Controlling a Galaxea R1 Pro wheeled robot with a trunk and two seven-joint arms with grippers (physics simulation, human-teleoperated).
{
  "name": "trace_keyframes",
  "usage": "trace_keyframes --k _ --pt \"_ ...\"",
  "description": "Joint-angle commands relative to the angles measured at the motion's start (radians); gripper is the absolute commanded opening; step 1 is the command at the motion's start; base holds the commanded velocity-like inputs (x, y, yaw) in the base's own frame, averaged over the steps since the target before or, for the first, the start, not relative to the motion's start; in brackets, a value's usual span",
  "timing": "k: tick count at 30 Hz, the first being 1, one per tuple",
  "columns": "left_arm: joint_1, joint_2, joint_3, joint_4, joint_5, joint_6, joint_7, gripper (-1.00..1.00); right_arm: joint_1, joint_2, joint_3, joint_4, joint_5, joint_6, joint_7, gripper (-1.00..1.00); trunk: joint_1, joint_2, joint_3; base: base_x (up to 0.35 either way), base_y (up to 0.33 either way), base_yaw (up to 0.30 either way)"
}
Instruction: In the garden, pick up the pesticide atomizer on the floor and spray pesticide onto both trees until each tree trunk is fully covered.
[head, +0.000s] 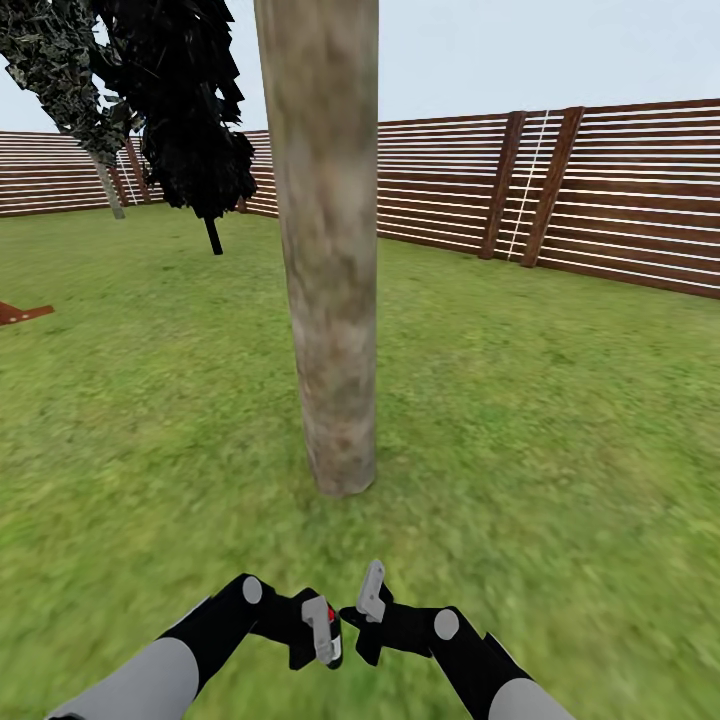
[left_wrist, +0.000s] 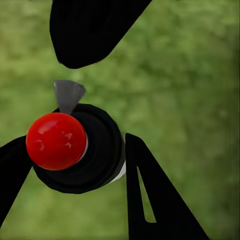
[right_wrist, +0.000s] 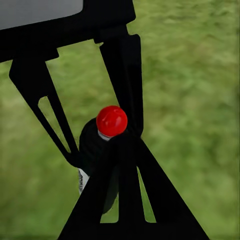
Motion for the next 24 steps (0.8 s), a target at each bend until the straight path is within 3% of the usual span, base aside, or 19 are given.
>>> trace_keyframes --k 1,10,19,22,24 --pt "0.000 0.000 0.000 0.000 0.000 0.000 -0.001 -1.00 0.000 0.000 0.000 0.000 0.000 0.000 0.000 -1.00 0.000 0.000 0.000 0.000 0.000 0.000" --pt "0.000 -0.020 0.000 -0.001 0.002 0.000 -0.002 -1.00 0.000 0.000 0.000 0.000 0.000 0.000 0.000 -1.00 0.000 0.000 0.000 0.000 0.000 0.000" --pt "0.000 -0.019 -0.003 0.009 -0.001 0.000 -0.002 -1.00 0.000 0.000 0.000 0.000 0.000 0.000 0.000 -1.00 0.000 0.000 0.000 0.000 0.000 0.000" --pt "0.001 0.002 -0.004 0.015 -0.008 0.002 -0.001 -1.00 0.000 0.000 0.000 0.000 0.000 0.000 0.000 -1.00 0.000 0.000 0.000 0.000 0.000 0.000" --pt "0.004 0.046 -0.005 0.016 -0.009 0.003 -0.001 -1.00 0.000 0.000 0.000 0.000 0.000 0.000 0.000 -1.00 0.000 0.000 0.000 0.000 0.000 0.000"
